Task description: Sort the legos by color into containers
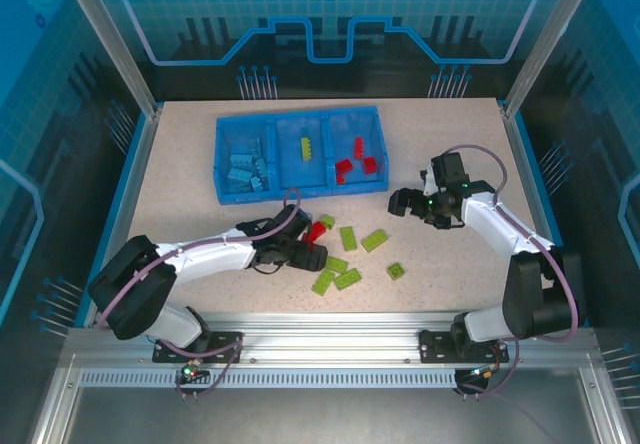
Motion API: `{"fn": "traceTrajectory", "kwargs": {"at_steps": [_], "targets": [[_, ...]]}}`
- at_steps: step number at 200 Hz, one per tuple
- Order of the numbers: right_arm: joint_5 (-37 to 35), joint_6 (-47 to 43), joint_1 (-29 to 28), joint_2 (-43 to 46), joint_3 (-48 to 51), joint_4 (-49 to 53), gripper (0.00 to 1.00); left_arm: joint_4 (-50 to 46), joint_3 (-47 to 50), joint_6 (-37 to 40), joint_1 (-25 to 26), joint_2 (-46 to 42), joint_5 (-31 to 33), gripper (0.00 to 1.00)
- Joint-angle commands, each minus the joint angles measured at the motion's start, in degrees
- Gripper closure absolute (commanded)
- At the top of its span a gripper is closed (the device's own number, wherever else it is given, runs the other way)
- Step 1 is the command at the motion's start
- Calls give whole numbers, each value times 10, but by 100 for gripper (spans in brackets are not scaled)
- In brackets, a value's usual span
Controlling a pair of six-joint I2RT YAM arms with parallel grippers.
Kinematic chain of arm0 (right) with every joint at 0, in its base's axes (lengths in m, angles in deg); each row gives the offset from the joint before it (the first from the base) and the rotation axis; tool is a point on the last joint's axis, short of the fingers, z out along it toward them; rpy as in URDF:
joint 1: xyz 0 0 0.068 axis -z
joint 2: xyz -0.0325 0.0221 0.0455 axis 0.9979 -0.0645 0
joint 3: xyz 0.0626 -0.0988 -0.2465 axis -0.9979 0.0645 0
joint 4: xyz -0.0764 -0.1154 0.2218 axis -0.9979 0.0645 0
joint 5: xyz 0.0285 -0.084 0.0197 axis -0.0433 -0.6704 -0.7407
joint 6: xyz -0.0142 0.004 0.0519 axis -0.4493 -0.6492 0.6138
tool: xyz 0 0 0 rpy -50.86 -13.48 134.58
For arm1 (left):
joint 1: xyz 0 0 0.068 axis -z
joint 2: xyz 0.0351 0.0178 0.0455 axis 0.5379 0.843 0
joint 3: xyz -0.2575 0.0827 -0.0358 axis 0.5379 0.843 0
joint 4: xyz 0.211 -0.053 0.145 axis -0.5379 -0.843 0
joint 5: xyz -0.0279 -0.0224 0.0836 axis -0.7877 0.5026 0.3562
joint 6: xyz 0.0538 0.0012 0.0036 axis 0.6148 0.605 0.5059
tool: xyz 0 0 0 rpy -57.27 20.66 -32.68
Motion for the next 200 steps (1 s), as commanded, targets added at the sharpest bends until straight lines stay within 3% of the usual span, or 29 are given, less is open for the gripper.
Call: {"fn": "traceTrajectory", "kwargs": {"at_steps": [1, 83, 117, 153, 200], "targets": [[-1, 2, -2, -5, -20, 10, 0, 12, -1, 15, 8, 18, 12, 4], [-2, -1, -1, -8, -19, 10, 0, 15, -9, -9, 15, 49, 40, 32], [1, -2, 0, -12, -17, 9, 0, 17, -11, -9, 15, 48, 44, 37], [-4, -2, 2, -10, -15, 9, 0, 3, -9, -19, 16, 28, 46, 51], [-3, 1, 2, -8, -14, -6, 0, -26, 1, -42, 21, -37, 44, 56]]}}
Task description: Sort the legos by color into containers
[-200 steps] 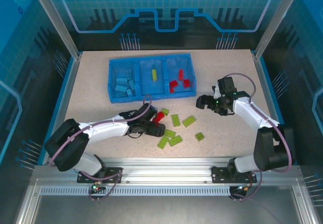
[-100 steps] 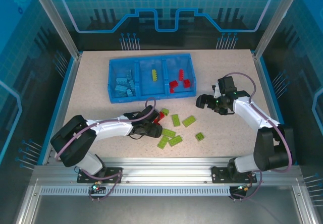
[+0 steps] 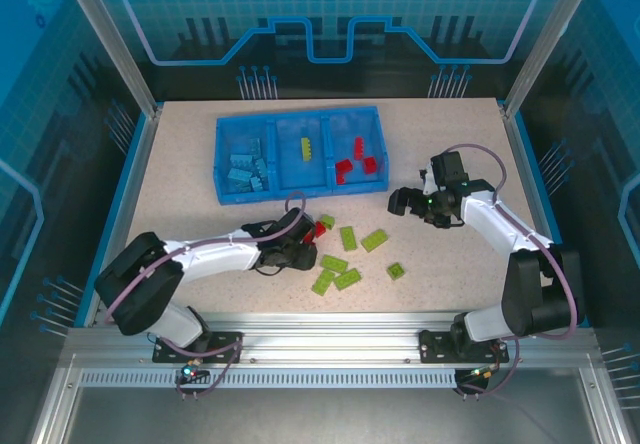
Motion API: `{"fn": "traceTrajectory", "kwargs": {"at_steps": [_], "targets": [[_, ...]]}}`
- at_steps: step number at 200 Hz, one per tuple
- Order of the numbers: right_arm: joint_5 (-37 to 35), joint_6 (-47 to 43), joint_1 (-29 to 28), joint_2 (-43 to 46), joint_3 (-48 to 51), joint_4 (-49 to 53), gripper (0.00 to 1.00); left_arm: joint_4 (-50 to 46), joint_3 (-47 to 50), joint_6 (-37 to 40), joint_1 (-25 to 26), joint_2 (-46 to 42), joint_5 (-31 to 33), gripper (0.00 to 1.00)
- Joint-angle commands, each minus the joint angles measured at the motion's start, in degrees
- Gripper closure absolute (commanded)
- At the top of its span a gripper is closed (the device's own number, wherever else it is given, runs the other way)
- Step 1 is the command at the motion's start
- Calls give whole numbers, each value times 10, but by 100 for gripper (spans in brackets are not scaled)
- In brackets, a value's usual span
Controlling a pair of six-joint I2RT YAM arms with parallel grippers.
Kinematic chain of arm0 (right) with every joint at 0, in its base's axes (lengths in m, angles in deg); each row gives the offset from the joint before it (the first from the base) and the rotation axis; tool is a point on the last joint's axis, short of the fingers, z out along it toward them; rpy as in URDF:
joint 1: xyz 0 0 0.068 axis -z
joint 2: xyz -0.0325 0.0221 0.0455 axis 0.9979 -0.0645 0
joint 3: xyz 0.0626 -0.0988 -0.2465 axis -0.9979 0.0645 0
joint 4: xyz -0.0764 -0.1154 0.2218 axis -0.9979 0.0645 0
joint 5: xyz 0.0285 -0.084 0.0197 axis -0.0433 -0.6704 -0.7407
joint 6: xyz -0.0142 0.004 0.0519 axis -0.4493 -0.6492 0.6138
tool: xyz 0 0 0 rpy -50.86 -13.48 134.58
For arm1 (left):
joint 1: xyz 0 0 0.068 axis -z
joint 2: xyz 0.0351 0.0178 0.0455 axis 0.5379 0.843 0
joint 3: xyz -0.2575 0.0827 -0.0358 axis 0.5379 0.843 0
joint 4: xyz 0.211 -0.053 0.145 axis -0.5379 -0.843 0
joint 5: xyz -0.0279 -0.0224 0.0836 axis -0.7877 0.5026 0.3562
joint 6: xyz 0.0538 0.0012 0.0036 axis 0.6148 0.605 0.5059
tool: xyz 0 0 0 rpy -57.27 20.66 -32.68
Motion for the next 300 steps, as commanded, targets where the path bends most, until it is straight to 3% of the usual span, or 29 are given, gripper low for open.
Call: {"fn": "traceTrajectory", "kwargs": {"at_steps": [1, 52, 88, 156, 208, 235, 276, 300], "targets": [[-3, 0, 1, -1, -8, -8, 0, -26, 3, -22, 7, -47, 6, 56], [-8, -10, 2, -12, -23, -47, 0, -52, -8, -31, 9, -98, 10, 56], [-9, -25, -3, -30, -53, -39, 0, -63, -1, -41, 10, -60, 3, 34], [-10, -14, -3, -58, -65, -51, 0, -28, -11, -54, 21, 4, 20, 28], [-11, -14, -3, -73, -94, -43, 0, -16, -38, -55, 21, 60, 37, 41], [-11, -14, -3, -74, -93, -42, 0, -6, -38, -57, 21, 60, 37, 47], [-13, -14, -2, -75, -89, -41, 0, -19, -42, -59, 21, 61, 31, 67], [-13, -14, -2, -76, -87, -42, 0, -33, -40, -68, 23, 42, 32, 71]]}}
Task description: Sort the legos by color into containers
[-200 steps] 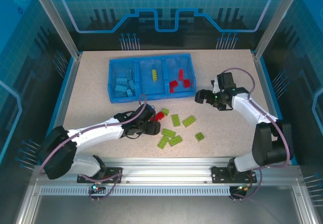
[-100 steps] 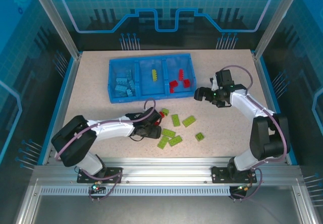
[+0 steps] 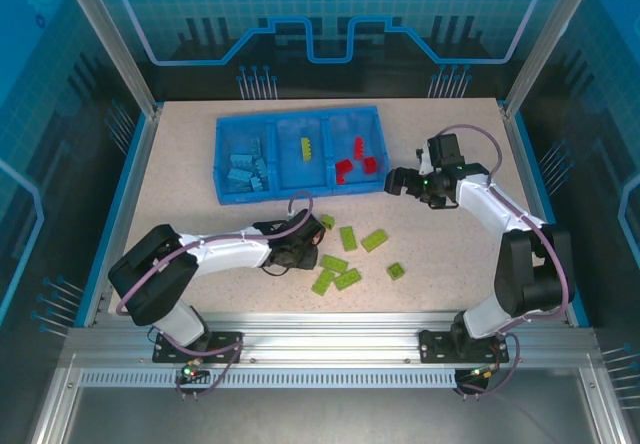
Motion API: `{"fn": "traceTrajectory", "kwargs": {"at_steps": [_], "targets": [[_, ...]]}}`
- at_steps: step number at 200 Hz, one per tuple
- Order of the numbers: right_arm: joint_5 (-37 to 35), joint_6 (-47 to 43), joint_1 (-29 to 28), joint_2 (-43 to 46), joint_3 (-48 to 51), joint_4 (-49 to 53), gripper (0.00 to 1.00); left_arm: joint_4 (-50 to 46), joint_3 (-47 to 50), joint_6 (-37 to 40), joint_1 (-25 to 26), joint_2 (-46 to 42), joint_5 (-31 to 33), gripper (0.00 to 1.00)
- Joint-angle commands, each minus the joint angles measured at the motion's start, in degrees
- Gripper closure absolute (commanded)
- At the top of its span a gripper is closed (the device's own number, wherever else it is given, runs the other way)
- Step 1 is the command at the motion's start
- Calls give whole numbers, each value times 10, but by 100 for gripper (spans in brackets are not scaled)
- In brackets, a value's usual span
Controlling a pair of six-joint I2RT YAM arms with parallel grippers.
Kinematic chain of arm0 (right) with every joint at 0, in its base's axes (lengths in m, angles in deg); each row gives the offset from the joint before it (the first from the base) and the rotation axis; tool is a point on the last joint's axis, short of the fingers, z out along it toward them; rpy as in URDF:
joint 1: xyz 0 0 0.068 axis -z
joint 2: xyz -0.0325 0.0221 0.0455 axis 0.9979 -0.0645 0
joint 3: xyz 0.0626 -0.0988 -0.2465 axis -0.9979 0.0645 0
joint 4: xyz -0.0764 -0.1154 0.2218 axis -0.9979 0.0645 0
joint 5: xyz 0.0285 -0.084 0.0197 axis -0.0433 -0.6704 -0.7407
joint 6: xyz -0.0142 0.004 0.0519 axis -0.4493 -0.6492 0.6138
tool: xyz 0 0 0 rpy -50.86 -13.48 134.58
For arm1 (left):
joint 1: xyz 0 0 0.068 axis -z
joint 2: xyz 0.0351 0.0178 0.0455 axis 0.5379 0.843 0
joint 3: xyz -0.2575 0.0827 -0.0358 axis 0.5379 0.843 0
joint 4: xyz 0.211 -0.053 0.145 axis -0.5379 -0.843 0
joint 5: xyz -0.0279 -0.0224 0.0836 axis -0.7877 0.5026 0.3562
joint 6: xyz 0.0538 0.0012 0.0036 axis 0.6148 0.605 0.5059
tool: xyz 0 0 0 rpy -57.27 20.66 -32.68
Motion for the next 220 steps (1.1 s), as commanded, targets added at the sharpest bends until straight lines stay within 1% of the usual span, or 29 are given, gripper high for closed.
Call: {"fn": "traceTrajectory", "kwargs": {"at_steps": [1, 50, 71, 92, 117, 153, 176, 200, 220], "targets": [[-1, -1, -1, -9, -6, 0, 0, -19, -9, -12, 6, -17, 4, 71], [3, 1, -1, -16, -7, -5, 0, -47, -32, -22, 10, -91, -1, 72], [5, 4, -2, -18, -7, -9, 0, -54, -73, -6, 10, -108, 5, 72], [7, 5, -2, -21, -7, -14, 0, -47, -133, 31, 5, -94, 13, 71], [14, 12, -2, -19, -1, -23, 0, -31, -229, 76, -18, -30, -16, 70], [15, 13, -3, -10, 15, -29, 0, -34, -385, 125, -45, 94, -57, 71], [19, 14, -2, -5, 30, -33, 0, -43, -465, 125, -70, 177, -94, 71], [25, 15, -3, 3, 44, -39, 0, -70, -544, 120, -93, 246, -99, 71], [23, 15, -4, 12, 55, -35, 0, -83, -584, 115, -109, 284, -104, 70]]}}
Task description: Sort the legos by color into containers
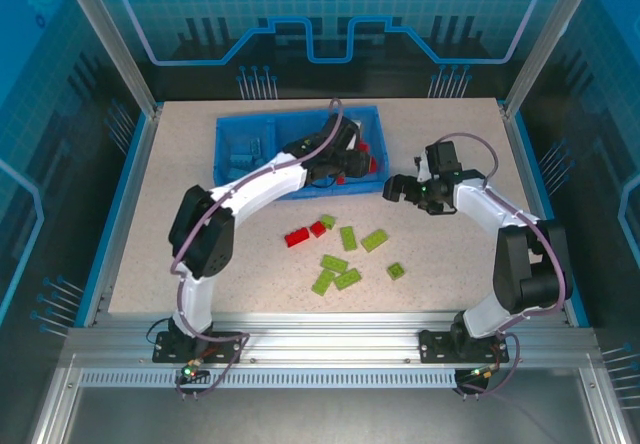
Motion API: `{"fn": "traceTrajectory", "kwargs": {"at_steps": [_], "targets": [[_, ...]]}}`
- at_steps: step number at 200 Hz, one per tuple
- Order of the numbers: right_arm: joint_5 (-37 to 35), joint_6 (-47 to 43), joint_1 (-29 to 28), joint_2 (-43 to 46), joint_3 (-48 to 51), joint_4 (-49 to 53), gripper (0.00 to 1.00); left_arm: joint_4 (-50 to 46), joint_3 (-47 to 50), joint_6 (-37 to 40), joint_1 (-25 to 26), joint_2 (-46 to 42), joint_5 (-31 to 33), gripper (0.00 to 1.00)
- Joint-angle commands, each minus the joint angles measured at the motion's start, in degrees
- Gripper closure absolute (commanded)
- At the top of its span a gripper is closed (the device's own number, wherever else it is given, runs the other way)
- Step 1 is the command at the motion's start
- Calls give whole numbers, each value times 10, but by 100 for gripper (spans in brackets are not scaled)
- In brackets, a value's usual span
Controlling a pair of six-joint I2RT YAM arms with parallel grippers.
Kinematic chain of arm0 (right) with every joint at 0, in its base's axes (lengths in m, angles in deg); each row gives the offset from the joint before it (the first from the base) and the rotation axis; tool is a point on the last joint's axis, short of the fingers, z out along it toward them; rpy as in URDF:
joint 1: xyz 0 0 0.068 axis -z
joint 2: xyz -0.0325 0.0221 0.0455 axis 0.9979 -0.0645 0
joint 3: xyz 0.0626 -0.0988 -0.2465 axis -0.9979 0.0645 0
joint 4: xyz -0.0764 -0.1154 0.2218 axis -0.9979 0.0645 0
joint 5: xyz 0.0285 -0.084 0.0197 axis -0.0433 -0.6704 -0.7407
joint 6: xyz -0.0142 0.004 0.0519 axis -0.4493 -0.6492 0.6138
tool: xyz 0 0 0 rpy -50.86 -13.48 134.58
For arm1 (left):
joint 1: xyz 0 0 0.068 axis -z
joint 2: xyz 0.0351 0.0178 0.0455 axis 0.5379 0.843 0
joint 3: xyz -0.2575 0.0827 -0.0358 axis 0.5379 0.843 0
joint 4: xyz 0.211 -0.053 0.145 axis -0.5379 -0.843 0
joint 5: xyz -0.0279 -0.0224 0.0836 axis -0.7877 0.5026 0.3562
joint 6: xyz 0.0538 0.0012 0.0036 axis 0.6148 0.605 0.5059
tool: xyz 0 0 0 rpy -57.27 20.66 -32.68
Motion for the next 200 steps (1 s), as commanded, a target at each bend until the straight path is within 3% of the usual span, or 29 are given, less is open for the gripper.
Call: {"fn": "traceTrajectory", "kwargs": {"at_steps": [1, 52, 113, 151, 200], "targets": [[9, 6, -4, 23, 15, -4, 0, -36, -53, 7, -18, 35, -24, 69], [1, -48, -60, 40, 41, 23, 2, -39, -103, -9, -28, 77, -42, 55], [-77, -98, -164, 61, 56, 88, 0, -28, -71, -41, -27, 12, -67, 2], [-115, -123, -203, 42, 37, 124, 0, -18, -6, -59, -34, -60, -53, 1], [-159, -161, -237, -32, -18, 180, 0, 37, 159, -103, -82, -177, -61, 1]]}}
